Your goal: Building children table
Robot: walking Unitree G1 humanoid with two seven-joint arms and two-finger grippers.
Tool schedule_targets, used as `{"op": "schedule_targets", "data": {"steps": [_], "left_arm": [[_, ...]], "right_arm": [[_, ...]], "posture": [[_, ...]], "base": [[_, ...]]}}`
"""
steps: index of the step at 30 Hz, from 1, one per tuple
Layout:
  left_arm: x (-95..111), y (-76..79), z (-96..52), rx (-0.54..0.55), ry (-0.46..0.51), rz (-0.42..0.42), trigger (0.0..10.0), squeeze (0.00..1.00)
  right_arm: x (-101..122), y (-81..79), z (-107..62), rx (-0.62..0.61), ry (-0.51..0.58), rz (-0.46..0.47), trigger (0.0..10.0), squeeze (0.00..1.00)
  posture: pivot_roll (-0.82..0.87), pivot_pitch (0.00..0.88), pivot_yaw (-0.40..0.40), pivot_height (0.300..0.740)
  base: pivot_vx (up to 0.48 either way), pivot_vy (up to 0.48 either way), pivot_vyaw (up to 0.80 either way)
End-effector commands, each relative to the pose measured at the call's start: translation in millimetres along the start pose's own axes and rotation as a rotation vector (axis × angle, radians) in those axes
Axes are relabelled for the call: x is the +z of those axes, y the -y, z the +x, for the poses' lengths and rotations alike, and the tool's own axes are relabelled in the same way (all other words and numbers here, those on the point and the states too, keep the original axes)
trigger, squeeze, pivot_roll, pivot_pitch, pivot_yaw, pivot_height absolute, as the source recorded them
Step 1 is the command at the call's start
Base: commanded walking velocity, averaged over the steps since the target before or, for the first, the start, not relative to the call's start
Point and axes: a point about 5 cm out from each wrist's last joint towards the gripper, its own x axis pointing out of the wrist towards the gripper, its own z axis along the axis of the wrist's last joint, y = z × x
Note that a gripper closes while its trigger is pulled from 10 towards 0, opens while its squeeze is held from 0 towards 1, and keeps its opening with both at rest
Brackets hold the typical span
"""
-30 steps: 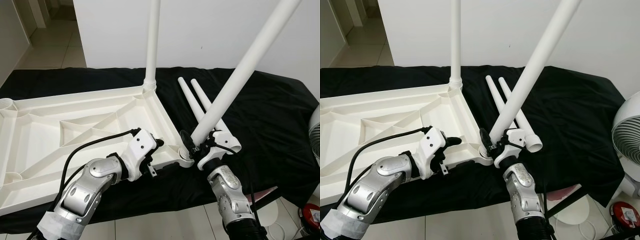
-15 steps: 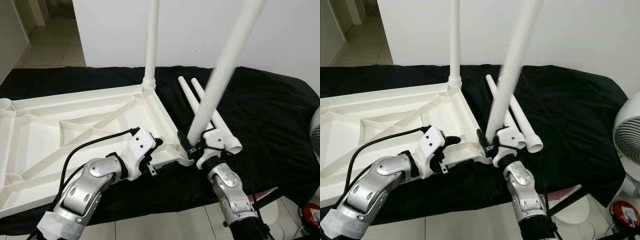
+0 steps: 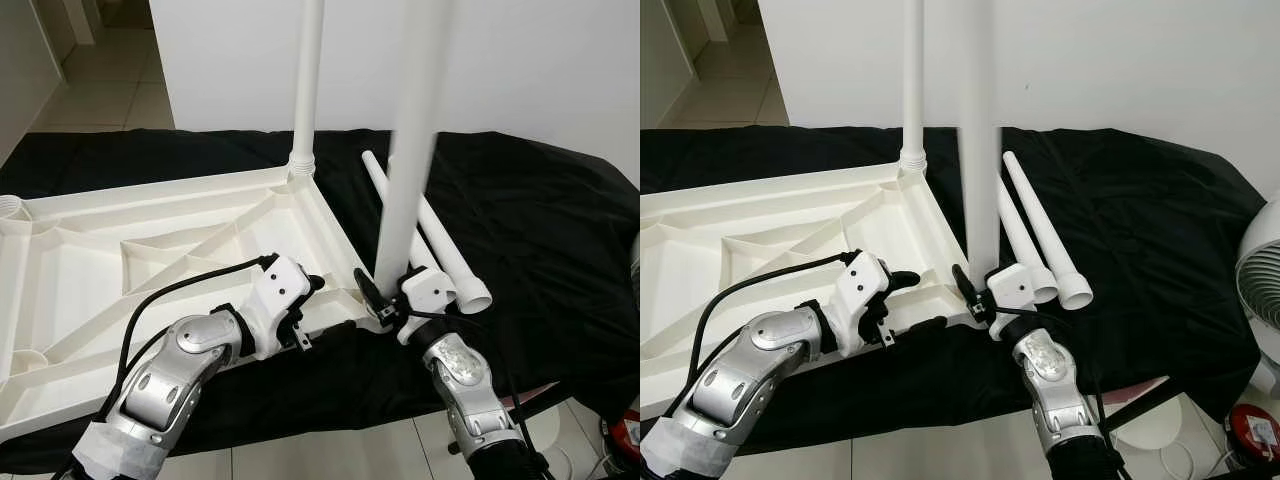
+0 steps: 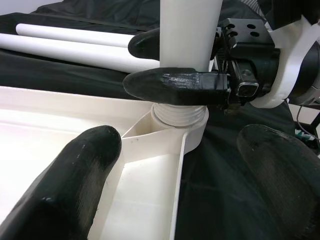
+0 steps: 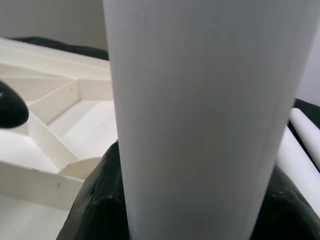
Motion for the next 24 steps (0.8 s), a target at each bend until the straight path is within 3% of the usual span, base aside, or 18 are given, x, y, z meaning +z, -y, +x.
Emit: {"op": "schedule_targets", "data": {"steps": [1,6,15,19,24], "left_arm": [[0.8,-2.7,-1.2,0.030,-0.008,0.014,10.0,0.00],[1.3,-3.1,-0.8,0.027,-0.008,0.018,10.0,0.00],[1.3,-3.5,-0.9,0.027,-0.011,0.019,10.0,0.00],[0.7,-3.4,-1.2,0.032,-0.012,0.017,10.0,0.00],[1.0,-3.8,-1.7,0.037,-0.009,0.016,10.0,0.00]], "right_arm": [[-48.7,2.8,-27.6,-0.097,-0.247,0.161,10.0,0.00],[-54.9,5.1,-25.8,-0.162,-0.290,0.235,10.0,0.00],[-55.7,8.3,-21.2,-0.180,-0.309,0.255,10.0,0.00],[-52.8,4.7,-20.5,-0.142,-0.285,0.199,10.0,0.00],[-43.5,1.3,-18.9,-0.122,-0.207,0.235,10.0,0.00]], "posture": [[0.06,0.075,-0.036,0.740],[0.06,0.077,-0.031,0.740],[0.06,0.082,-0.033,0.740],[0.07,0.085,-0.038,0.740],[0.07,0.086,-0.042,0.740]], "base": [[0.000,0.000,0.00],[0.000,0.000,0.00],[0.000,0.000,0.00],[0.000,0.000,0.00],[0.000,0.000,0.00]]}}
